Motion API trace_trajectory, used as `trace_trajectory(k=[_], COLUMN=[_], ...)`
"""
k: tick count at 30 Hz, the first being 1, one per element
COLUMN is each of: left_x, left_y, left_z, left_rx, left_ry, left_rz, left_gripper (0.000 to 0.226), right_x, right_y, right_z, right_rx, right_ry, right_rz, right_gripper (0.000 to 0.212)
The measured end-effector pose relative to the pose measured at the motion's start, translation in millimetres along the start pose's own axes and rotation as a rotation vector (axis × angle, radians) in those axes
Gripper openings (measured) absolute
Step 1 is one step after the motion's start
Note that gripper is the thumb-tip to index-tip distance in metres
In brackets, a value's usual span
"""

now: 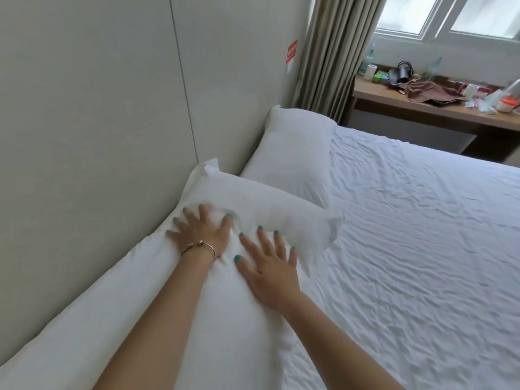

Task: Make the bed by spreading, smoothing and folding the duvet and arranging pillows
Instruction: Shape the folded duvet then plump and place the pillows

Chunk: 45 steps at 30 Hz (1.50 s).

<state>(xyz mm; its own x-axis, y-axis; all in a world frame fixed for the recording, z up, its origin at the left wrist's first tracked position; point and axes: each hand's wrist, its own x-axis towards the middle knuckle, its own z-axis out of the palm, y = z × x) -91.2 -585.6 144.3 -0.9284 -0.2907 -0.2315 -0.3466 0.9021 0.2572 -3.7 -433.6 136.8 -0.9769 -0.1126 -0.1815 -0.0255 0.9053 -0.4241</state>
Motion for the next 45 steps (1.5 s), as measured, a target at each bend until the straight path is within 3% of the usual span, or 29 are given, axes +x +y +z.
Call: trace_trajectory(k=[3,9,11,14,19,24,28,33,37,45], left_x=[0.7,-2.5,-4.0,-12.3,10.4,96.3,180.3,225.5,230.4,213.0], left_y=[6.6,18.5,18.3,17.8,45.7,111.4,176.4,207.7,194.9,209.6], left_z=[23.0,30.5,28.4,24.1,12.0,19.5,41.7,98.6,125.6,113.7], left_rx=[-0.032,0.018,0.017,0.123,0.224,0.197,0.114,0.132,0.11,0.203], left_ry=[0.129,0.158,0.209,0.206,-0.034,-0.02,0.075,0.091,0.061,0.038], left_rz=[0.119,0.179,0.356,0.583,0.398,0.36,0.356,0.498,0.525,0.615], left_gripper=[0.07,0.063,0.056,0.065,0.055,0.059,0.06,0.06,0.072,0.059], right_x=[-6.9,-11.2,-10.5,-0.5,62.5,194.8,301.7,372.9,402.4,385.4], right_y=[11.9,28.4,28.4,37.8,78.1,124.3,189.4,256.5,292.7,294.3], right_z=[4.8,13.5,13.0,4.4,-32.4,-63.2,-53.8,-24.5,-14.3,-65.2], right_rx=[-0.004,0.035,0.067,0.071,0.052,0.297,0.502,0.254,0.249,0.438], right_ry=[0.044,0.104,0.104,0.091,0.058,0.034,-0.026,0.057,0.06,0.143], right_rz=[0.011,0.023,0.015,0.015,0.062,0.187,0.332,0.653,0.75,0.411], right_gripper=[0.056,0.055,0.053,0.053,0.054,0.056,0.082,0.124,0.138,0.089])
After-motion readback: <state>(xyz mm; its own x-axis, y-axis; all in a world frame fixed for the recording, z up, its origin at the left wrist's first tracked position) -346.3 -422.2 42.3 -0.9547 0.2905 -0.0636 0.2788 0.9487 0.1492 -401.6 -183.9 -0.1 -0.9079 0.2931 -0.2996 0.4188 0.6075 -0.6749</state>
